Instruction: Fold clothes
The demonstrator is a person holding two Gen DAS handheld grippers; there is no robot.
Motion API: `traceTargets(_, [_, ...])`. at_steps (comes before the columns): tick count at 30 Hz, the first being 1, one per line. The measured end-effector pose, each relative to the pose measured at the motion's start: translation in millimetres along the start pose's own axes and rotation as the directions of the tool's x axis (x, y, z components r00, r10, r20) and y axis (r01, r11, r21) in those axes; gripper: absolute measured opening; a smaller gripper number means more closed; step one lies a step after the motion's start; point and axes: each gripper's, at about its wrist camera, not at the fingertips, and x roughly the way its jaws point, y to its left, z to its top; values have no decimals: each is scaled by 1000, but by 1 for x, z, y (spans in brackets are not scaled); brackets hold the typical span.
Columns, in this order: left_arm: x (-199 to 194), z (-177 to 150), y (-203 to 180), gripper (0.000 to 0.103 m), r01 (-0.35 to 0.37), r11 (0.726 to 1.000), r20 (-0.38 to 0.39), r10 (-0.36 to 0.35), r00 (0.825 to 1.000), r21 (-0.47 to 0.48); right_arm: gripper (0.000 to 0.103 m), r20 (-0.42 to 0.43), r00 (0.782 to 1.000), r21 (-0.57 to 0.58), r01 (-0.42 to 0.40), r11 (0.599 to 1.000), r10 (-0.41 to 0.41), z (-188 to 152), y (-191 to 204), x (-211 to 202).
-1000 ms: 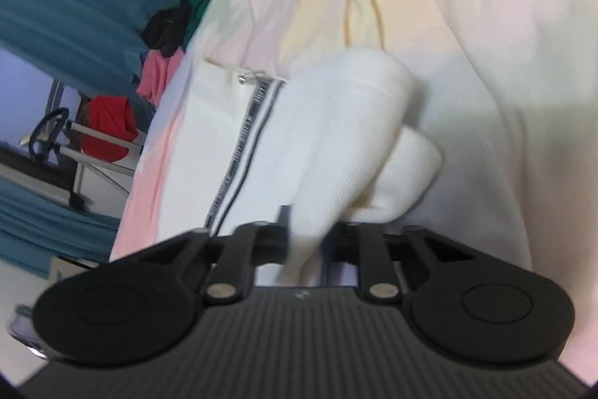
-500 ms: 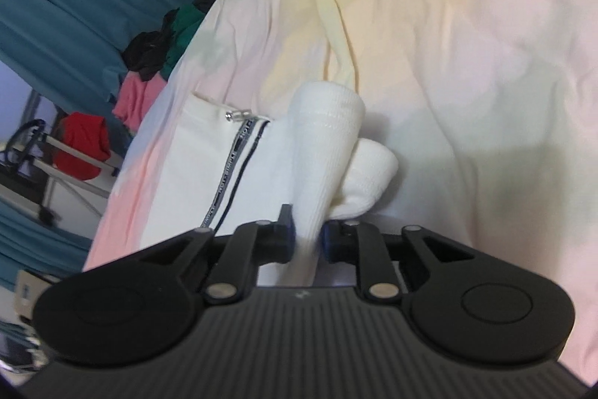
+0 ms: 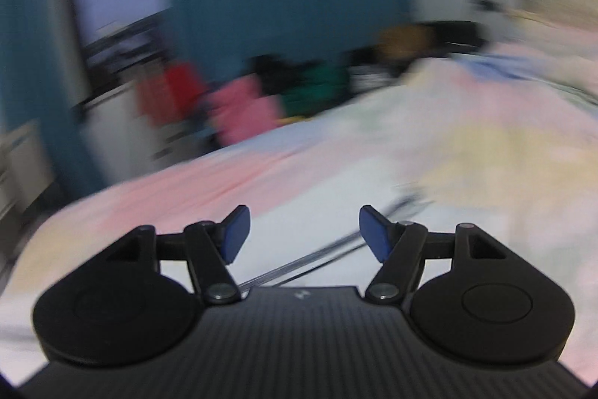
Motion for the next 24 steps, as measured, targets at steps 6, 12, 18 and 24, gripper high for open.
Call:
traceTargets(6, [3,21,-7,35,-40,991,90,29,996,127,66,-244,944,-246,-283,927,223,-75,121,3])
traceTargets(12, [-11,0,-51,24,-106,919,227,19,974,380,69,-318,922,-323,-326,888,223,-112,136,30])
traceTargets(18, [-47,-59,-127,20,-158,770,394,-129,910,618,69,-341,911,-238,-324,916,233,-92,125,35])
traceTargets(24, [-90,-175,-205,19,-146,580,416,-365,833,801,70,-299,932,-141,-257,956,206,-72,97,32])
